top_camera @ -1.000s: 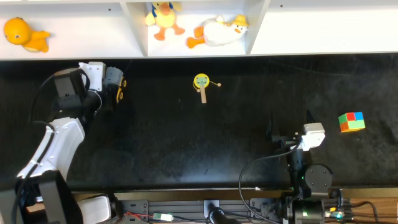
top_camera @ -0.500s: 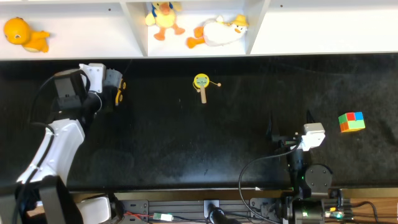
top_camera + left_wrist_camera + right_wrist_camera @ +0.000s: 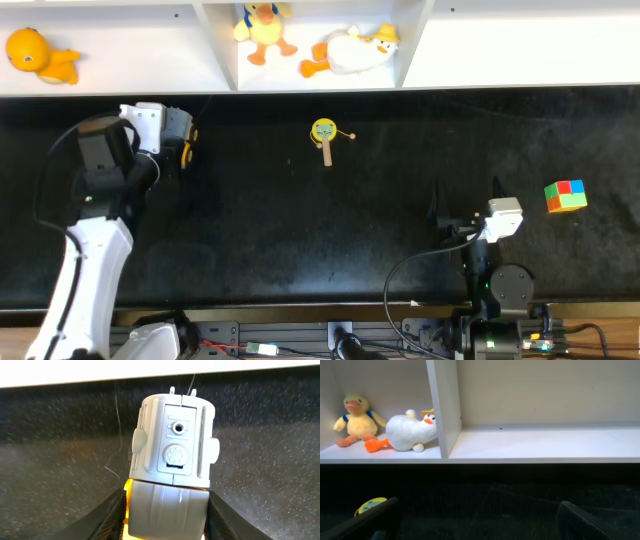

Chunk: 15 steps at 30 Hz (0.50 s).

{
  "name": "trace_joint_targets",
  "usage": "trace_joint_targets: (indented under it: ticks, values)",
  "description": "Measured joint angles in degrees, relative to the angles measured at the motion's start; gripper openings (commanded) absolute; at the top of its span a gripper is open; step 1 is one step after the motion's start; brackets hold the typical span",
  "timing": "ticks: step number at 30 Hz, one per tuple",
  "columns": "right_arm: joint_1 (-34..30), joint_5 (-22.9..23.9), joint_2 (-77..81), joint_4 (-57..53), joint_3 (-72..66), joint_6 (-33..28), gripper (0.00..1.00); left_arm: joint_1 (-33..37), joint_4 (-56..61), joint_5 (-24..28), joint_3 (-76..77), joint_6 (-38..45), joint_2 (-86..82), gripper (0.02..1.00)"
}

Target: Store Toys

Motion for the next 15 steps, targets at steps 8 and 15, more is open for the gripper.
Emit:
trace_joint_targets:
  ticks: [8,15]
  values:
    - [0.00,0.00,0.00,0.00,0.00,0.00,0.996,0.00,1.16,0.17,0.00,-1.68,-1.22,0.261]
    - [0.00,0.00,0.00,-0.02,0.00,0.02,0.993,0.00,1.11,0.26,2.69,-4.44,0.24,0.264]
